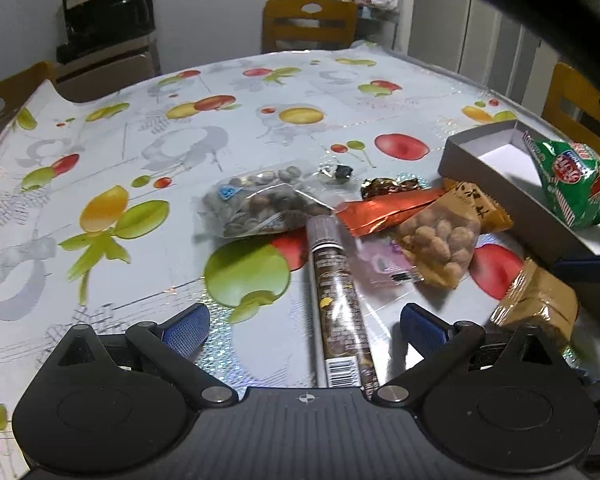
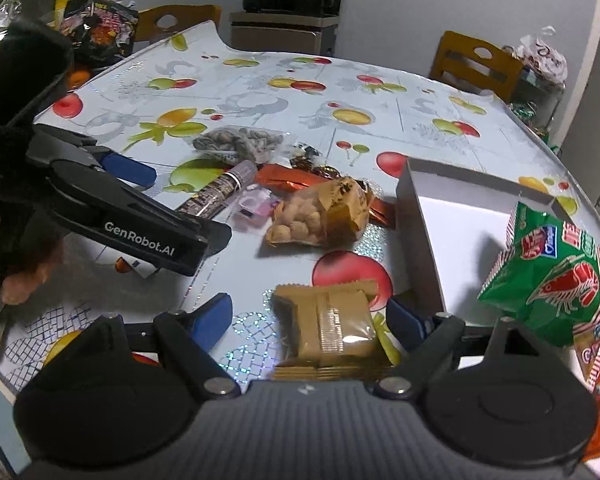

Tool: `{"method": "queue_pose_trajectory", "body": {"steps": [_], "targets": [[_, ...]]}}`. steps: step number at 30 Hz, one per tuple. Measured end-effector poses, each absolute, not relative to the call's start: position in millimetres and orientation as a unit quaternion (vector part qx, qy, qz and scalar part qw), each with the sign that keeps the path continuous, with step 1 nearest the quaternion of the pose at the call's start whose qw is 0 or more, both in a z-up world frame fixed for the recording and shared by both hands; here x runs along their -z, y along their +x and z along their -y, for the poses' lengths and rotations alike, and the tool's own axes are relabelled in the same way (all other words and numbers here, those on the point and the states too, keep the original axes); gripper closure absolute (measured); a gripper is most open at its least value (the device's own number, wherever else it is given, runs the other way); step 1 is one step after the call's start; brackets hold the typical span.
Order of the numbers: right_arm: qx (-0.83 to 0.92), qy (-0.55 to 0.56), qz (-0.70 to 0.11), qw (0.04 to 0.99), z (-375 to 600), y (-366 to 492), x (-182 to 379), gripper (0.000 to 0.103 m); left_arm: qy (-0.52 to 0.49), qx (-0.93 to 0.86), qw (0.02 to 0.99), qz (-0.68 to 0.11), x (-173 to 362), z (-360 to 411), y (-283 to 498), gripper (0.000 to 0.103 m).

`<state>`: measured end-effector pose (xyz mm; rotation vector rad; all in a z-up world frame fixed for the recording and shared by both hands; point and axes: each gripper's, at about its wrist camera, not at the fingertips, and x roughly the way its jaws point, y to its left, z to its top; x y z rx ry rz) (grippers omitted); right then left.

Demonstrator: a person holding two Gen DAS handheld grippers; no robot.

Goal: Organize snacks
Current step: 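Grasp the brown chocolate tube with left tool while right tool grasps tan wrapped cake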

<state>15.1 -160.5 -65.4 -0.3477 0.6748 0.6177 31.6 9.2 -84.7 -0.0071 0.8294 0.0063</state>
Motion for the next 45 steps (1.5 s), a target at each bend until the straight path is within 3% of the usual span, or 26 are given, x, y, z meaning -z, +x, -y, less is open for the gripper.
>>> {"method": "queue_pose_trajectory", "body": {"steps": [4, 16, 19, 23, 28, 38, 45], "targets": [[-0.297, -0.165, -0.333, 0.88, 158, 19, 70, 0.026, -0.008, -0.003, 0.918, -0.397, 87, -8, 34, 0.001], [-0.299, -0.137, -0.342, 0.88, 161, 22, 74, 0.032, -0.008, 0.0, 0.926, -0.377, 89, -7, 34, 0.008], [-0.294, -0.138, -0.338, 0.883, 161, 21, 75, 0.037, 0.002, 0.001, 0.928, -0.373, 89, -5, 32, 0.013], [-0.297, -0.138, -0.331, 0.885, 162, 20, 74, 0.059, 0.004, 0.005, 0.931, -0.365, 88, -4, 29, 0.023], [-0.297, -0.144, -0.324, 0.886, 161, 17, 74, 0.059, 0.004, 0.005, 0.932, -0.362, 87, -5, 28, 0.029], [-0.304, -0.145, -0.32, 0.885, 160, 12, 74, 0.061, 0.001, 0.015, 0.936, -0.351, 84, -6, 25, 0.076], [-0.309, -0.142, -0.316, 0.886, 162, 8, 72, 0.061, 0.004, 0.006, 0.939, -0.345, 84, -9, 22, 0.077]]}}
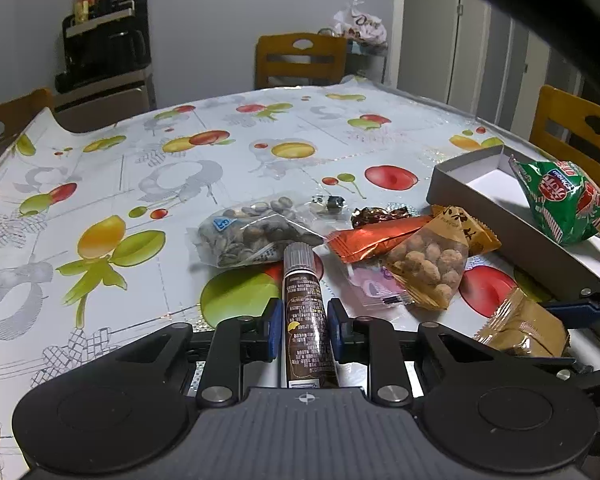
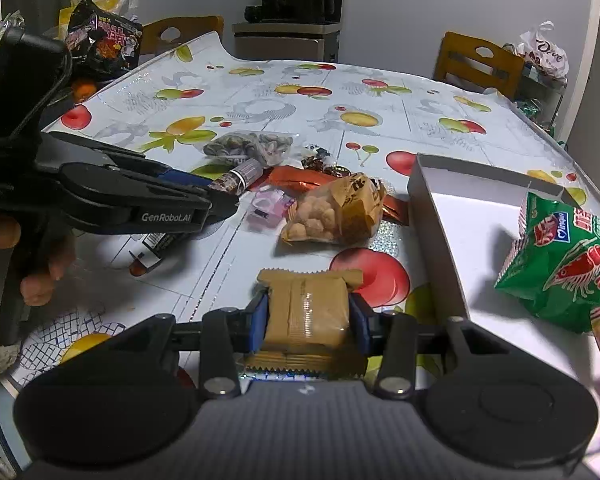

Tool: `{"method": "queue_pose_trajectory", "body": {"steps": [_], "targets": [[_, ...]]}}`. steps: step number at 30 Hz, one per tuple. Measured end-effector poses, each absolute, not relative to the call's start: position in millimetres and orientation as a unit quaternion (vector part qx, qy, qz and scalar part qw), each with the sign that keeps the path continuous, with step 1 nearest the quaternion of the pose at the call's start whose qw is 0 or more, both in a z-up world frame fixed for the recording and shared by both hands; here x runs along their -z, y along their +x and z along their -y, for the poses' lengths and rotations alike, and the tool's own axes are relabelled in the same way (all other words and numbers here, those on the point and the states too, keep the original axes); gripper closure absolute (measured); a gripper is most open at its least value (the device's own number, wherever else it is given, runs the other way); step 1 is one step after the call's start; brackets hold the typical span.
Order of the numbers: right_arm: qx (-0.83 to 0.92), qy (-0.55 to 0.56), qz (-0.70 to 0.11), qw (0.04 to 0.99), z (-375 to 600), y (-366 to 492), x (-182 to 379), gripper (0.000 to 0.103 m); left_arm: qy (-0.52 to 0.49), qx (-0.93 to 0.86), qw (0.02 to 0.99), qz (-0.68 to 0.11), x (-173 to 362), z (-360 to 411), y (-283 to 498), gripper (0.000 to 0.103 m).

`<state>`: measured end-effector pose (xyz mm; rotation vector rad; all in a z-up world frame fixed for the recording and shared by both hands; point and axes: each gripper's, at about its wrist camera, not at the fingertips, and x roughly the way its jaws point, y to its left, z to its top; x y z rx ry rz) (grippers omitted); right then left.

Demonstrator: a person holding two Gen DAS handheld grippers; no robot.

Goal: Organize snacks
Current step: 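Grasp the brown chocolate tube with left tool while right tool grasps tan wrapped cake, then carry the tube and cake into the white box and open both tools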

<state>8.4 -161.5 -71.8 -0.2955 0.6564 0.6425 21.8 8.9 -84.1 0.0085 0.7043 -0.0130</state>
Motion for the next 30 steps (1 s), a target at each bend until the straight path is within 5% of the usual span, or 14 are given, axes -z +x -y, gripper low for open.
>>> {"method": "queue_pose_trajectory", "body": {"steps": [30], "targets": [[-0.3, -0.108, -0.241, 0.916, 215, -18, 16, 0.061, 0.037, 0.039, 0.962, -0.269, 9, 31, -9, 0.078]]}}
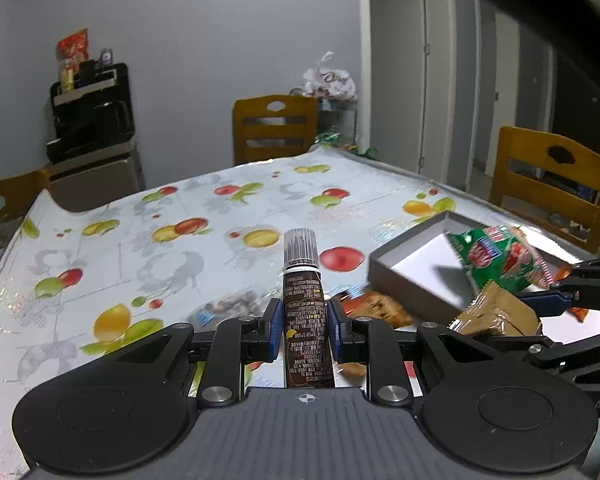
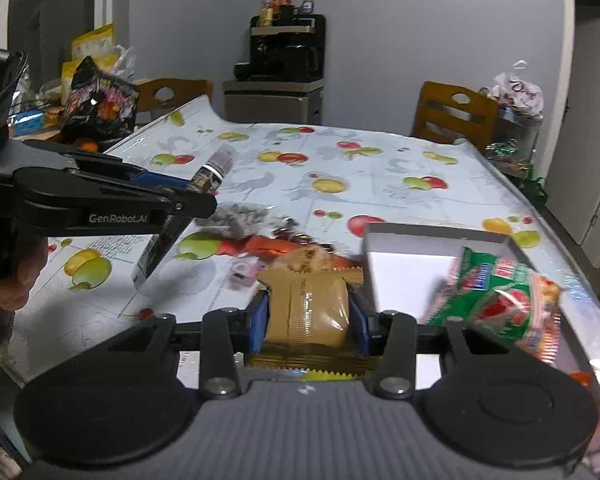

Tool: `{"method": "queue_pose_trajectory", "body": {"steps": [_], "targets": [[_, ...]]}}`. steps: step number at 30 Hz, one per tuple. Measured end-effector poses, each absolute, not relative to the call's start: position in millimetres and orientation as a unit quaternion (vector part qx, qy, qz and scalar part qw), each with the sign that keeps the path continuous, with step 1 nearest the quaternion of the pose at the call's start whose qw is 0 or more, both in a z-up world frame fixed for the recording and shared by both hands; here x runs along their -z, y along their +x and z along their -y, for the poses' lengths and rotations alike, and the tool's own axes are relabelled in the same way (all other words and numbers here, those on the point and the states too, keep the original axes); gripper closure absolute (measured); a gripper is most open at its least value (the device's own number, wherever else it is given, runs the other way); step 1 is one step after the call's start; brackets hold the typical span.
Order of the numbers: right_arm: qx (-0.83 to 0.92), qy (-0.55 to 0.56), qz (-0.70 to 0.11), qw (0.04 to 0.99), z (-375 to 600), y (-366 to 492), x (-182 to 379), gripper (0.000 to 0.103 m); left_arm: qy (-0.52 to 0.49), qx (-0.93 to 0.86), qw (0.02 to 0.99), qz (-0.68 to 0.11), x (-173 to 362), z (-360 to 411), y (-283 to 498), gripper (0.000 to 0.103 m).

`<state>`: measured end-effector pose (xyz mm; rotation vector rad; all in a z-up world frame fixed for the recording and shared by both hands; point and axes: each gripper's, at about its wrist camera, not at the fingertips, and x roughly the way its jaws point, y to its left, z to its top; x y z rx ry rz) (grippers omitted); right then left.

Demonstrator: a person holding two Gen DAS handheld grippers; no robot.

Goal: Organize snacks
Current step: 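Carry the tube and cake into the white box and open both tools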

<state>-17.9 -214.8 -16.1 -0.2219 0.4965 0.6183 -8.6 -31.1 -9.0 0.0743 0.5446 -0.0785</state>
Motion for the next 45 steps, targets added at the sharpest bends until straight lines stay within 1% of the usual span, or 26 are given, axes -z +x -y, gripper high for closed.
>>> {"method": "queue_pose_trajectory", "body": {"steps": [6, 14, 21, 28, 31, 37, 41, 45], "targets": [[-0.269, -0.092, -0.237, 0.929, 254, -18, 10, 0.061, 0.04, 0.064, 0.961, -0.265, 3, 56, -1, 0.08], [-0.228, -0.067, -0.245, 0.94, 308, -13, 16, 0.062, 0.059, 0.113, 0.958, -0.257, 2, 103, 6, 0.08], [-0.207, -0.051, -0.246, 0.945, 349, -17, 16, 0.062, 0.077, 0.143, 0.958, -0.237, -8, 137, 9, 0.08], [-0.209, -0.03, -0.265, 0.941, 372, -13, 27, 0.062, 0.077, 0.189, 0.957, -0.207, -25, 165, 7, 0.08], [-0.216, -0.035, -0.268, 0.938, 372, -15, 31, 0.062, 0.074, 0.213, 0.949, -0.22, -22, 178, 12, 0.08], [-0.221, -0.052, -0.273, 0.935, 376, -18, 36, 0.061, 0.076, 0.248, 0.925, -0.277, 2, 199, 28, 0.08], [-0.225, -0.056, -0.28, 0.931, 380, -20, 40, 0.061, 0.056, 0.26, 0.907, -0.328, 18, 199, 42, 0.08], [-0.228, -0.053, -0.286, 0.929, 380, -18, 44, 0.061, 0.052, 0.254, 0.902, -0.345, 28, 199, 51, 0.08]]}}
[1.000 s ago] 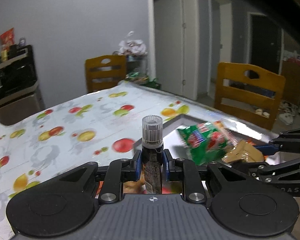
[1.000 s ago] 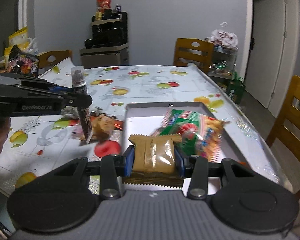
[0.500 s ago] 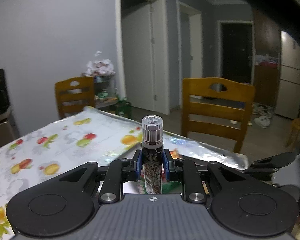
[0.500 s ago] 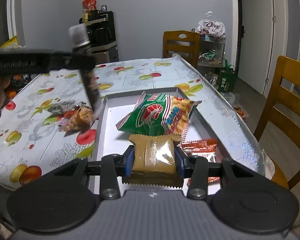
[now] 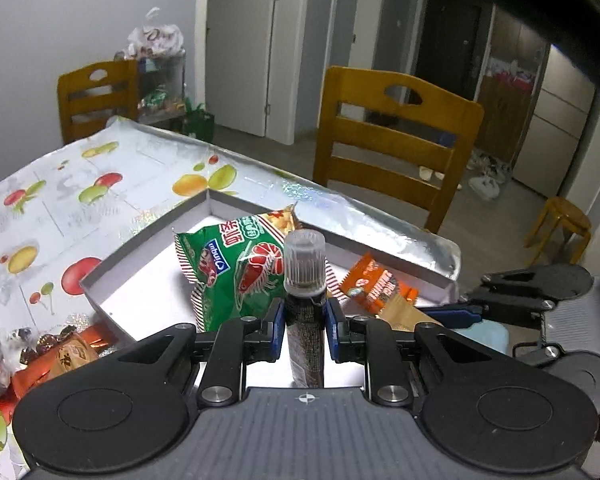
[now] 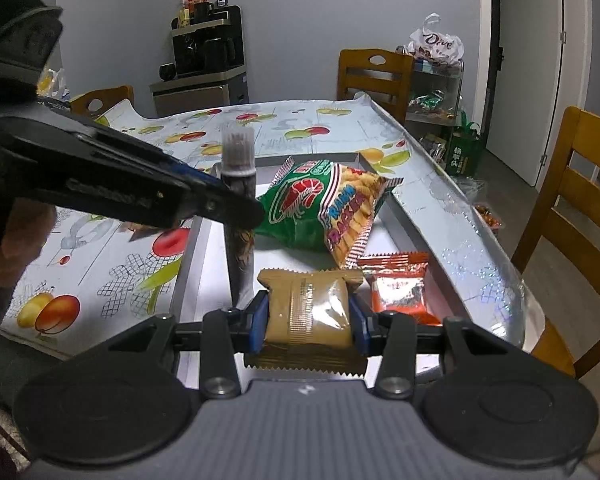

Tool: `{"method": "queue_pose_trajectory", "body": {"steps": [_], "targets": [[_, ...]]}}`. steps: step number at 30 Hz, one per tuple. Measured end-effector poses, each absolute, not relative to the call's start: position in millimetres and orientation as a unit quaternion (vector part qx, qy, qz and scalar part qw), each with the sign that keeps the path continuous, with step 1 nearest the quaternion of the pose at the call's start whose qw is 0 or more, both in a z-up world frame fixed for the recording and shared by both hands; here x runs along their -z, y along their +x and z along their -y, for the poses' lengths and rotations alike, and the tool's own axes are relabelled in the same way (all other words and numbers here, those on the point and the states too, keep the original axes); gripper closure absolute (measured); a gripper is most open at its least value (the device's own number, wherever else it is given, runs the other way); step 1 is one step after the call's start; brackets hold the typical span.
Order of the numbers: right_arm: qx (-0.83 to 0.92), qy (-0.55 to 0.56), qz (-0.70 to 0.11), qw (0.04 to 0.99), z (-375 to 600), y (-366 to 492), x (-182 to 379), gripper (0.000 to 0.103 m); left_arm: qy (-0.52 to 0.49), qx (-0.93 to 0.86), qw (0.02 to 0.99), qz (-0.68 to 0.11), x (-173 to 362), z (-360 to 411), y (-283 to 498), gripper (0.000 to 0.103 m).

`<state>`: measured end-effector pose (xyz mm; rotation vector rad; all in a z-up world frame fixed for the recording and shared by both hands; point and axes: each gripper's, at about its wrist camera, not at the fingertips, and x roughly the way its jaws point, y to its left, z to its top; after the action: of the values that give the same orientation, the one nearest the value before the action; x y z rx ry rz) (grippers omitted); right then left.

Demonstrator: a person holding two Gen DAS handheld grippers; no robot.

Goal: Organize snacks
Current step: 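Carry the tube and cake into the white box and open both tools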

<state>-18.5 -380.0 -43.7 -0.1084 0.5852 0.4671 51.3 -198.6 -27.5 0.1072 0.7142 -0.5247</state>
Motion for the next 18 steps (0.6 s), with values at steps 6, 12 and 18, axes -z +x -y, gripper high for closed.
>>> {"method": "queue_pose_trajectory", "body": {"steps": [6, 12, 18], "targets": [[-0.227, -0.056, -0.294, 0.927, 376, -12, 51, 0.061, 0.063, 0.256, 0.901, -0.345, 30, 208, 58, 0.079], [-0.208, -0.057, -0.31, 0.926, 374, -4, 56, 0.061, 0.092, 0.287, 0.886, -0.353, 41, 228, 57, 0.078], [-0.173, -0.055, -0.316, 0.931, 382, -1, 55, 0.061, 0.117, 0.305, 0.879, -0.348, 44, 236, 48, 0.076]]}}
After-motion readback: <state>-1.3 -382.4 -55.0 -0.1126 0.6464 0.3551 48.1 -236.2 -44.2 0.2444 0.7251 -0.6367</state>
